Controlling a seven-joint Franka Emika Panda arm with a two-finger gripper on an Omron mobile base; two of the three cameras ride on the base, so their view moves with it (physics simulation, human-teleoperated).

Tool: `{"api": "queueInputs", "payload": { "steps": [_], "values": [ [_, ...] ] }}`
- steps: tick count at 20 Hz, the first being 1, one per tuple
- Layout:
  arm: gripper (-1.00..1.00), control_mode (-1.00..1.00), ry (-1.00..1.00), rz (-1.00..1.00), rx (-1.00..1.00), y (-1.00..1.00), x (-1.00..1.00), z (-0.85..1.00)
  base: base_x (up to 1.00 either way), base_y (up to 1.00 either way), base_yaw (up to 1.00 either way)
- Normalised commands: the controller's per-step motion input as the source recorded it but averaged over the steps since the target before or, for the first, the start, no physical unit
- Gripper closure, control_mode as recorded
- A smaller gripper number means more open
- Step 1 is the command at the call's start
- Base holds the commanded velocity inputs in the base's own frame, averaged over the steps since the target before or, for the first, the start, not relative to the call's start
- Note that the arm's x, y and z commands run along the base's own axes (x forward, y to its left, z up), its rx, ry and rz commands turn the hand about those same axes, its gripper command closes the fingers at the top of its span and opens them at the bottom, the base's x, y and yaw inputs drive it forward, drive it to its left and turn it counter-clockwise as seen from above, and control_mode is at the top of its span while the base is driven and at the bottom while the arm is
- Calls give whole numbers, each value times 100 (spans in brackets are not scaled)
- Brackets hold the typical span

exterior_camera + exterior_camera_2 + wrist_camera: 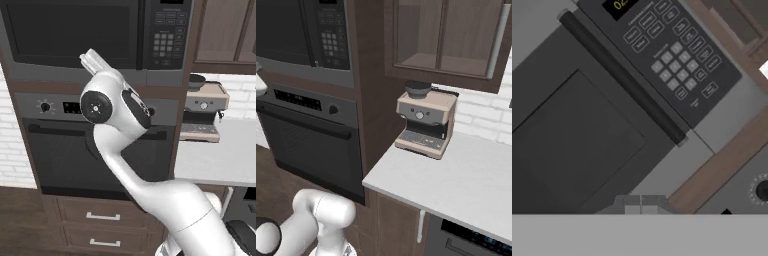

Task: Open the microwave, place the bowl with waffle inside the microwave, then close the microwave door and turn it on.

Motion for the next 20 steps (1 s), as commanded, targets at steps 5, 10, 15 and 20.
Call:
{"api": "queueInputs", "payload": {
  "steps": [5,10,15,20],
  "values": [
    [100,-100,0,1,3,-74,-28,0,0,0,0],
    [100,-100,0,2,10,-75,-20,0,0,0,0],
    [100,-100,0,2,12,-73,-44,0,0,0,0],
    [100,-100,0,2,8,-54,-9,0,0,0,0]
  ]
}}
